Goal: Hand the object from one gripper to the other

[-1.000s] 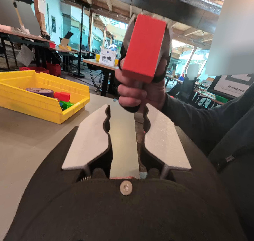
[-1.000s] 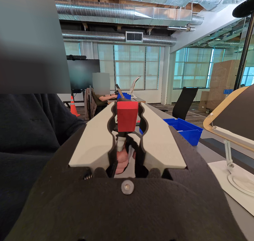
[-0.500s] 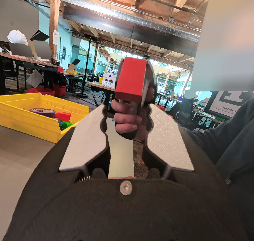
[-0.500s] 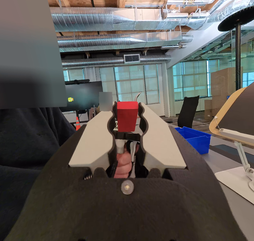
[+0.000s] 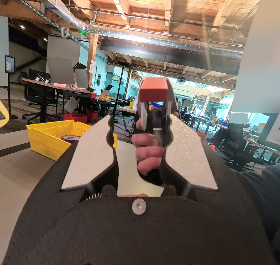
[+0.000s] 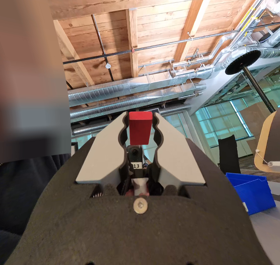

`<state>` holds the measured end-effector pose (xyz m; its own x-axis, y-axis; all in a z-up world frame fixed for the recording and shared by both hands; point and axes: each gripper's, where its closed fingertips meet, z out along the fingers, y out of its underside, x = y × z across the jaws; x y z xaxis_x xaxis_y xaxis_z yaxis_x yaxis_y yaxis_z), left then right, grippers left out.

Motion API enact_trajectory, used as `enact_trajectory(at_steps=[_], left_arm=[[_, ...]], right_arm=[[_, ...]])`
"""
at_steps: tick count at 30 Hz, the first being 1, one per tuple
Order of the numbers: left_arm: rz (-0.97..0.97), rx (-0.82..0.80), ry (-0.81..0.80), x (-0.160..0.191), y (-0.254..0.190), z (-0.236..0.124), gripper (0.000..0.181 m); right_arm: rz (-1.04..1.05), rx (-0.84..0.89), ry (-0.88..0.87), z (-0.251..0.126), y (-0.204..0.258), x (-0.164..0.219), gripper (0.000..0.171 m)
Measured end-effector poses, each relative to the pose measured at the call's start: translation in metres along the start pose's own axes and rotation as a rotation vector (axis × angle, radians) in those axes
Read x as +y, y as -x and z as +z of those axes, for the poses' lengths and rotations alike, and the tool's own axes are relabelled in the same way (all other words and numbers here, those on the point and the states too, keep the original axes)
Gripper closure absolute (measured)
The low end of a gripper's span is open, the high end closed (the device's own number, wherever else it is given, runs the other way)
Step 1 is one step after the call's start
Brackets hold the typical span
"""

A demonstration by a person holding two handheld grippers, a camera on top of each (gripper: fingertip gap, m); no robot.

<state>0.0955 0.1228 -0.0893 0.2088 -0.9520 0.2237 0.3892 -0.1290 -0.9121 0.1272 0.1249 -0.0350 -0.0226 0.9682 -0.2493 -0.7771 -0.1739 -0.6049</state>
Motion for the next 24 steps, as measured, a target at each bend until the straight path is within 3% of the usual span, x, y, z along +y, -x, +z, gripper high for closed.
enact_trajectory(at_steps=[6, 10, 24], left_arm=[[0.010, 0.001, -0.046, -0.009, -0.004, 0.009, 0.124], [-0.012, 0.026, -0.054, -0.009, -0.006, 0.012, 0.147], [0.044, 0.091, 0.032, -0.023, -0.005, 0.009, 0.148]], right_arm=[[0.035, 0.020, -0.022, -0.008, -0.009, 0.008, 0.143], [0.030, 0.018, -0.023, -0.010, -0.009, 0.010, 0.143], [0.042, -0.011, 0.036, -0.016, -0.009, 0.022, 0.143]])
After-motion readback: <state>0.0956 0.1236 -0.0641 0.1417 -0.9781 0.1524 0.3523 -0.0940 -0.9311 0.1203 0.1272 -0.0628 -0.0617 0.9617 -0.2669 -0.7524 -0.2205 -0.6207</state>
